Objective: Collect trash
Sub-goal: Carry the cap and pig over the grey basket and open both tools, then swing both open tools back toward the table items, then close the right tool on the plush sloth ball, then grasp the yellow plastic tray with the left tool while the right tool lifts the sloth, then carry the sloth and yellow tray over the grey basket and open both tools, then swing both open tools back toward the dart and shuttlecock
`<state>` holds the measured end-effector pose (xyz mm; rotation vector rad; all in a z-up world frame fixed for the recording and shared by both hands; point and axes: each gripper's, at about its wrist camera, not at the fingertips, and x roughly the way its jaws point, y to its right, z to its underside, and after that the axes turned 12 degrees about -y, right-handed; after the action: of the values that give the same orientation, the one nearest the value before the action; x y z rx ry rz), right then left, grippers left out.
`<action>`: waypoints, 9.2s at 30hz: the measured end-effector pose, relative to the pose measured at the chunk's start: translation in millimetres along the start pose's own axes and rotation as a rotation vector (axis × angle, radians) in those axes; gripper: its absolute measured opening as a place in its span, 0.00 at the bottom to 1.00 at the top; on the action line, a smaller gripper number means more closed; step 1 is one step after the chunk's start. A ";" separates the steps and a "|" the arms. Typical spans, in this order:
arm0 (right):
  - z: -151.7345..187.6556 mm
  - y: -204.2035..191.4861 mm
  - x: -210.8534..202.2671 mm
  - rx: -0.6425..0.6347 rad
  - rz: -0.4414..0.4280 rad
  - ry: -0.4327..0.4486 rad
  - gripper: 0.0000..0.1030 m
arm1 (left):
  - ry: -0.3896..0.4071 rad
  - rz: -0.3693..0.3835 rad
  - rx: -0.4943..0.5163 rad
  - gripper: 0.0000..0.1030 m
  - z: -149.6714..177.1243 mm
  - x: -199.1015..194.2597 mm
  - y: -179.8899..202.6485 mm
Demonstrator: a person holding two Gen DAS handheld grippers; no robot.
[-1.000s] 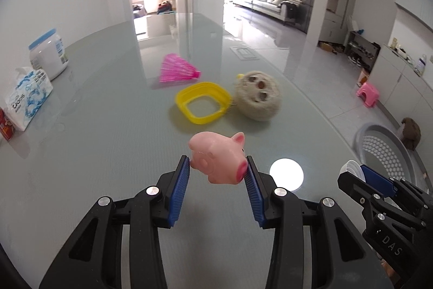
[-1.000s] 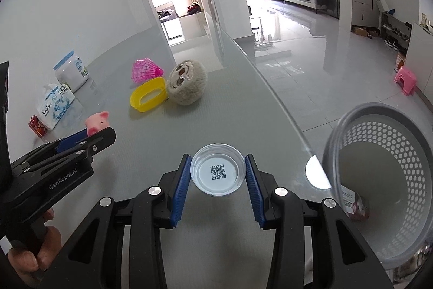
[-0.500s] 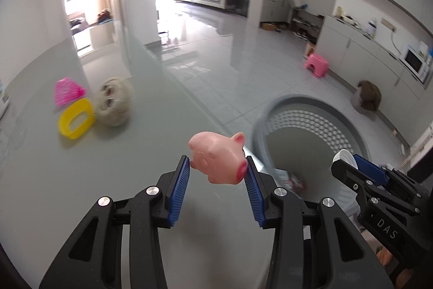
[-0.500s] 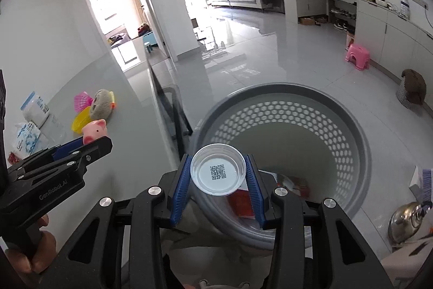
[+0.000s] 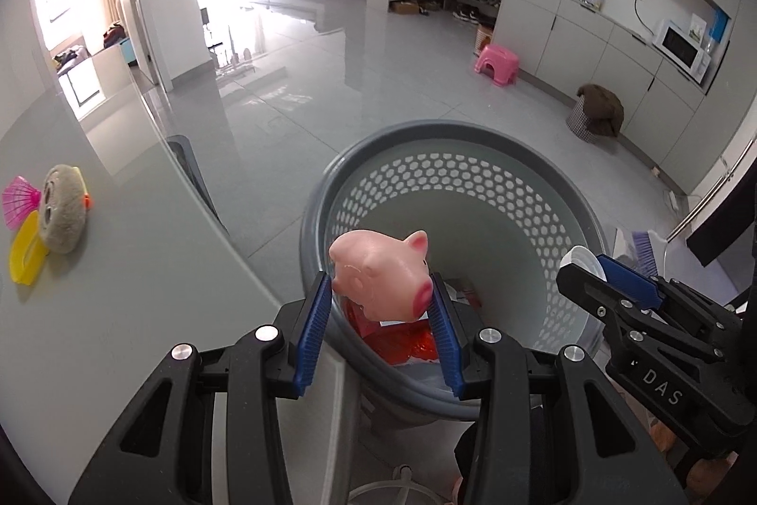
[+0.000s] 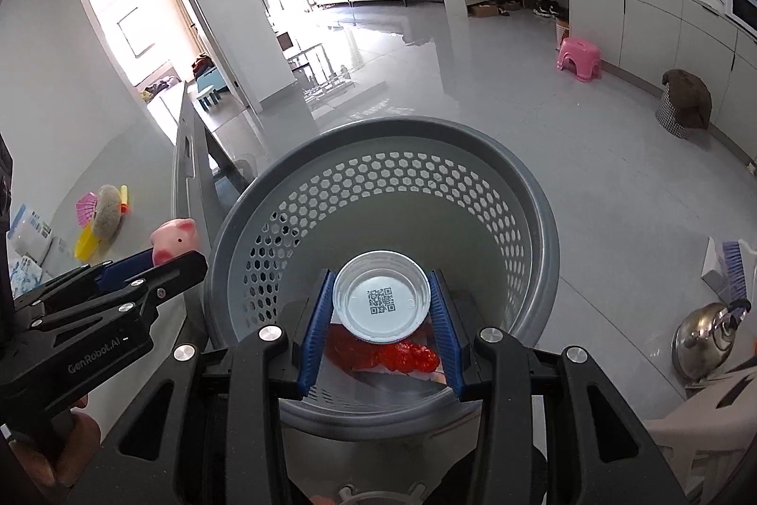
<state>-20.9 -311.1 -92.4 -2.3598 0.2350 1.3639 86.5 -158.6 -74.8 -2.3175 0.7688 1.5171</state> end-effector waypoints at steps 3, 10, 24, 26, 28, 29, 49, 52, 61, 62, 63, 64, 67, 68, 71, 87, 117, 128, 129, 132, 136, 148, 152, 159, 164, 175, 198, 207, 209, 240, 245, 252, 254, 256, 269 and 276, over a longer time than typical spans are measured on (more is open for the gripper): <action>-1.3 1.4 1.7 0.006 -0.011 0.007 0.39 | -0.012 0.001 0.002 0.40 -0.8 4.3 0.8; -6.0 6.7 -2.6 0.019 -0.019 0.049 0.62 | -0.001 -0.017 -0.011 0.53 -2.1 3.3 0.8; -3.4 0.6 -3.4 0.011 -0.017 0.042 0.62 | 0.008 -0.034 -0.037 0.57 3.8 -7.2 -5.0; -3.1 -3.0 -5.6 0.004 -0.017 0.044 0.62 | 0.017 -0.032 -0.043 0.58 4.2 -10.2 -6.9; -3.2 -5.8 -7.9 -0.004 -0.017 0.046 0.62 | 0.026 -0.033 -0.051 0.59 6.2 -14.2 -9.4; -2.7 -7.9 -9.1 -0.008 -0.018 0.048 0.62 | 0.030 -0.030 -0.056 0.59 7.6 -16.5 -11.2; -0.1 -109.0 -10.7 -0.194 -0.077 0.059 0.66 | 0.140 -0.129 -0.256 0.80 47.6 -64.4 -116.9; -5.3 -133.6 -4.1 -0.231 -0.089 0.059 0.66 | 0.149 -0.164 -0.301 0.84 53.3 -71.0 -143.7; -22.9 -215.2 22.7 -0.367 -0.159 0.044 0.69 | 0.149 -0.267 -0.458 0.84 70.6 -79.0 -235.5; -25.1 -224.0 26.3 -0.381 -0.165 0.043 0.69 | 0.151 -0.280 -0.470 0.84 71.6 -79.6 -243.4; -27.5 -232.7 30.2 -0.396 -0.169 0.040 0.69 | 0.150 -0.294 -0.481 0.84 72.6 -80.0 -251.8; -30.1 -243.4 34.8 -0.413 -0.172 0.038 0.69 | 0.147 -0.309 -0.496 0.84 73.5 -80.1 -261.7; -37.0 -269.7 47.5 -0.458 -0.178 0.023 0.69 | 0.138 -0.326 -0.530 0.84 77.3 -79.2 -283.5; -39.2 -278.4 50.7 -0.469 -0.181 0.019 0.69 | 0.134 -0.332 -0.538 0.84 77.8 -78.9 -290.2; -46.6 -300.3 62.5 -0.509 -0.175 0.011 0.69 | 0.123 -0.353 -0.552 0.84 78.7 -76.9 -308.0; -71.2 -352.7 119.2 -0.592 -0.060 -0.055 0.69 | 0.107 -0.346 -0.612 0.84 89.0 -68.3 -336.0; -54.2 -320.8 98.0 -0.499 -0.207 -0.016 0.49 | 0.134 -0.384 -0.546 0.84 81.5 -68.7 -312.0; -54.1 -271.8 57.0 -0.429 -0.251 0.037 0.49 | 0.127 -0.314 -0.532 0.84 57.6 -60.1 -289.5; -53.5 -267.0 54.0 -0.425 -0.253 0.041 0.49 | 0.126 -0.312 -0.531 0.84 54.9 -58.7 -287.1; -54.1 -255.3 49.0 -0.409 -0.259 0.046 0.49 | 0.119 -0.297 -0.531 0.84 45.2 -53.3 -281.2; -53.4 -238.7 44.3 -0.387 -0.278 0.039 0.49 | 0.099 -0.259 -0.529 0.84 33.2 -41.0 -271.4; -52.2 -216.3 32.4 -0.349 -0.302 0.037 0.49 | 0.005 -0.287 -0.580 0.84 13.7 -11.8 -281.0; -51.2 -213.7 34.6 -0.351 -0.300 0.026 0.49 | -0.001 -0.290 -0.589 0.75 11.5 -8.8 -281.4; -49.7 -217.3 27.8 -0.355 -0.299 0.034 0.49 | 0.022 -0.264 -0.560 0.65 16.5 -16.4 -271.4; -46.6 -212.0 25.6 -0.353 -0.295 0.025 0.49 | 0.049 -0.274 -0.513 0.65 27.3 -31.3 -250.0; -22.7 -181.6 5.5 -0.328 -0.259 0.029 0.49 | 0.130 -0.274 -0.372 0.65 38.5 -63.1 -175.1; 2.7 -16.0 -43.1 -0.063 -0.083 0.118 0.49 | 0.119 -0.075 -0.044 0.65 16.1 -45.7 -0.8; 0.2 6.8 -26.2 -0.015 -0.079 0.085 0.49 | 0.061 -0.050 0.025 0.65 0.8 -17.1 22.5; -2.4 8.2 -23.3 -0.013 -0.079 0.075 0.49 | 0.051 -0.053 0.027 0.65 -0.9 -11.6 22.6; -11.9 3.7 -7.7 0.005 -0.102 0.066 0.68 | 0.010 -0.066 -0.027 0.78 -5.5 -4.5 10.0; -11.1 2.3 -13.8 0.001 -0.103 0.076 0.68 | 0.019 -0.065 -0.032 0.78 -3.6 -10.9 8.1; -8.3 -1.9 -22.1 -0.004 -0.106 0.091 0.68 | 0.040 -0.066 -0.051 0.78 -1.7 -22.7 -0.5; -6.8 -5.9 -24.4 -0.011 -0.107 0.096 0.68 | 0.050 -0.066 -0.062 0.78 -0.6 -27.7 -5.3; -6.3 -11.1 -26.8 -0.020 -0.108 0.099 0.68 | 0.058 -0.067 -0.071 0.78 0.7 -31.4 -9.4; -11.9 -66.5 -33.1 -0.120 -0.145 0.123 0.69 | 0.132 -0.123 -0.141 0.82 18.5 -63.8 -60.5; -21.0 -113.0 -23.9 -0.189 -0.199 0.116 0.71 | 0.164 -0.184 -0.203 0.86 33.1 -86.3 -107.0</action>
<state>21.9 -219.1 -33.5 -2.5416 -0.0999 1.2030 94.5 -29.6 -17.3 -2.6051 0.4390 1.3956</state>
